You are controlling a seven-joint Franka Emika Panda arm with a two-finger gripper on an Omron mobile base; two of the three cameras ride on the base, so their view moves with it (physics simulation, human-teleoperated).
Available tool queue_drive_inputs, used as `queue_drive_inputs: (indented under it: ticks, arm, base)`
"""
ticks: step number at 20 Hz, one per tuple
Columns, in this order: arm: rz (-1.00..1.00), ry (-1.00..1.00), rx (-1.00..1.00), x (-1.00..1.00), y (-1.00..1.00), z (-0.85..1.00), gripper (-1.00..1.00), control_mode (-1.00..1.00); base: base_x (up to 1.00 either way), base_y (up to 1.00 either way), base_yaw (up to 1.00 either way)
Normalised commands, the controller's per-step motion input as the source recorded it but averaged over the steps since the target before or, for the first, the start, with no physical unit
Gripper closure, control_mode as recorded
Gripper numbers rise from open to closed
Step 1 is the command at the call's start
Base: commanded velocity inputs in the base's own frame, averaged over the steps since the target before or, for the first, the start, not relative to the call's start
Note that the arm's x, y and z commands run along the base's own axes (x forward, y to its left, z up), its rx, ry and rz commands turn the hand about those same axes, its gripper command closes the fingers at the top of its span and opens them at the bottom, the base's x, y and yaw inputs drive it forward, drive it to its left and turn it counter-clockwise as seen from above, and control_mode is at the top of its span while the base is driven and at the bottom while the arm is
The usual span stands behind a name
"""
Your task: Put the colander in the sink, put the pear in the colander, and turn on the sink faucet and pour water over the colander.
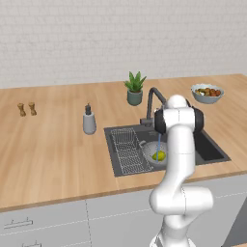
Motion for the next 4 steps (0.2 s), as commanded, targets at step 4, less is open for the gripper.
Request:
queue_drive_inputs:
  ticks: [4]
  arm:
    - [0.00,0.00,0.07,-0.37,-0.84,0.24,1.00,-1.00]
  base:
    - [0.00,0.00,0.00]
